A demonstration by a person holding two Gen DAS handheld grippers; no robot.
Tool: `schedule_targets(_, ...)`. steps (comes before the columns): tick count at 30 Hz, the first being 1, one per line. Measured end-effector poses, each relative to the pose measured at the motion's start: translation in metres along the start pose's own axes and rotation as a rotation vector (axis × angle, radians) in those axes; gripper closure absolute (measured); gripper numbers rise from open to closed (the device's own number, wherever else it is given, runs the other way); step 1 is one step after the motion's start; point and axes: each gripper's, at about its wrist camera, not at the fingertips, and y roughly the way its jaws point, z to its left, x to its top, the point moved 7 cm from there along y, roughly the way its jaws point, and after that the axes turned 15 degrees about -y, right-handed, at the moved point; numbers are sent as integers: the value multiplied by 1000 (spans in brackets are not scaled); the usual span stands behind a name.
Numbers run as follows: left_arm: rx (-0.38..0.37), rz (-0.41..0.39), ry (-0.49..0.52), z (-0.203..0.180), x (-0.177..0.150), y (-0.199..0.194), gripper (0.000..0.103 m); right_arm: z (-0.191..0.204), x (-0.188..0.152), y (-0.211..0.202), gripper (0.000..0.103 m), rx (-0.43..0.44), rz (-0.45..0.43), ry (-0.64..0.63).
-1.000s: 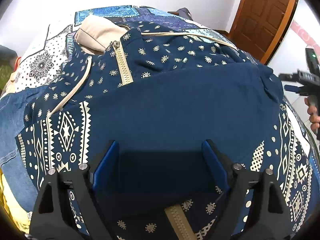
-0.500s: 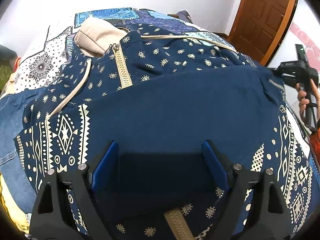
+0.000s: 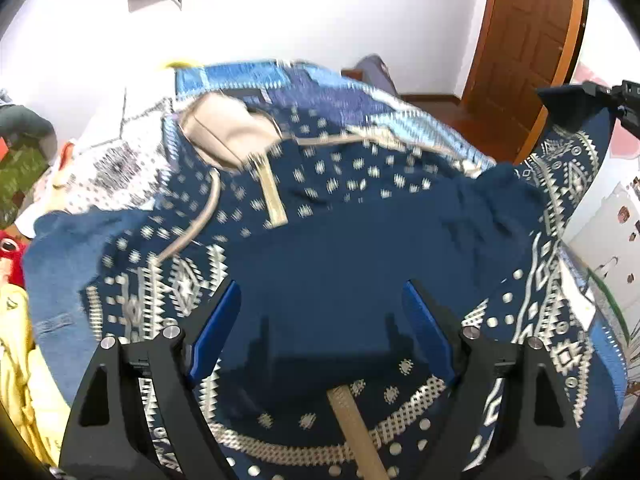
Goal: Fold large clothes
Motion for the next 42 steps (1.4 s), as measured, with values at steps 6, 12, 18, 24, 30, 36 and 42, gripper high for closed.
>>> schedule_targets(6,-15,-84,-17,15,9,-50,20,101,19,-9,99,107,-8,-122)
schedule_targets(12,-3,-124,-39,49,-1,-90,20,196,-28,46,99,187,162,-200)
schedule_targets(18,53,-128,-43,90,-22,-110,20,247,-123,115,99,169,416,-216)
schedule_targets(24,59,-77,-55,112,-46,-111,20,247,-181,120,98,56,561,-278)
schedule_targets(30,38,-55,-45,99,-54,-104,20,252,-198,82,98,109,620,-360)
schedule_targets(36,6,-50,17,62,-46,-97,20,232,-195,38,98,185,588,-383)
schedule_targets(42,-77,-32,77,4,-30,-85,20,196,-177,10,98,280,536,-220)
